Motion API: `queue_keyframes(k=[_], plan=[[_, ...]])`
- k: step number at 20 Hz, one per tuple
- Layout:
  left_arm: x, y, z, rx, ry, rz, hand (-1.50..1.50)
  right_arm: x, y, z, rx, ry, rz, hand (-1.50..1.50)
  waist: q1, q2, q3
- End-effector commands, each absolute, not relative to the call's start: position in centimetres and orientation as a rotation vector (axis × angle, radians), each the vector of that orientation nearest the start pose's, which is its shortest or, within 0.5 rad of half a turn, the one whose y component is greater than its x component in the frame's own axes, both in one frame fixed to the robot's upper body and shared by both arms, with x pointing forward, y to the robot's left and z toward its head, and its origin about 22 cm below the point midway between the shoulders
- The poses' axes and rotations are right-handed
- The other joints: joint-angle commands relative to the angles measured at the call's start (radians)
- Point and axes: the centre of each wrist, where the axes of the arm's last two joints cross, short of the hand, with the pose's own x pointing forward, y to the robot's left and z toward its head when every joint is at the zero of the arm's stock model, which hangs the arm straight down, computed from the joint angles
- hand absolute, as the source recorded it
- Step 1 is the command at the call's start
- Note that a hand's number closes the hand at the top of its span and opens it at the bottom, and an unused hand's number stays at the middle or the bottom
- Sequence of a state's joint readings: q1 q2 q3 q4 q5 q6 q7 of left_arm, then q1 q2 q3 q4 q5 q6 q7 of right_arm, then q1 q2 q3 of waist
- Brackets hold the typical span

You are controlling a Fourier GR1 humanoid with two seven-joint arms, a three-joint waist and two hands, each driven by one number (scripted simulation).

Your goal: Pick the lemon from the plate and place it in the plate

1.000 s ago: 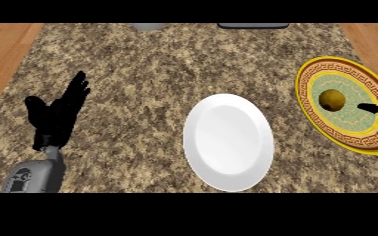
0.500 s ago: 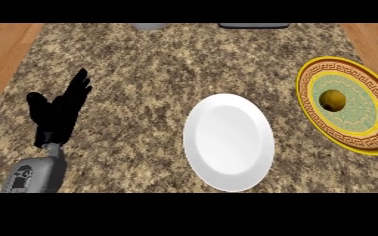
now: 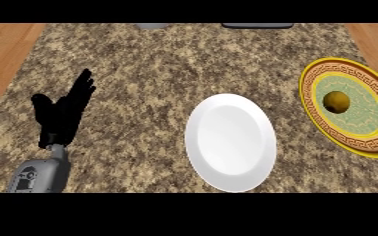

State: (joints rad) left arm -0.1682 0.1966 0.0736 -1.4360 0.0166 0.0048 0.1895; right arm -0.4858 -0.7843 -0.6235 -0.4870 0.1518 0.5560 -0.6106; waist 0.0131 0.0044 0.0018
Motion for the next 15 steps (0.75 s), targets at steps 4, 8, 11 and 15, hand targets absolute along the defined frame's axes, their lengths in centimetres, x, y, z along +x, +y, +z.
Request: queue_keyframes(k=[4,8,11,15], plan=[[28.5,30.2,1.5,0.158,-1.418,-0.084,0.0,24.2,-57.4,7.9,-0.274,-1.783,0.138,-1.5,0.006,0.006,0.001],[29.1,28.7,2.7,0.173,-1.42,-0.098,0.0,24.0,-57.3,7.2,-0.297,-1.779,0.141,-1.5,0.005,0.004,0.002],[28.9,27.0,1.4,0.145,-1.402,-0.103,0.0,23.7,-58.0,8.1,-0.333,-1.746,0.177,-1.5,0.013,0.007,0.003],[29.1,29.0,2.1,0.163,-1.419,-0.113,0.0,21.0,-59.0,6.8,-0.354,-1.723,0.191,-1.5,0.008,0.007,0.004]])
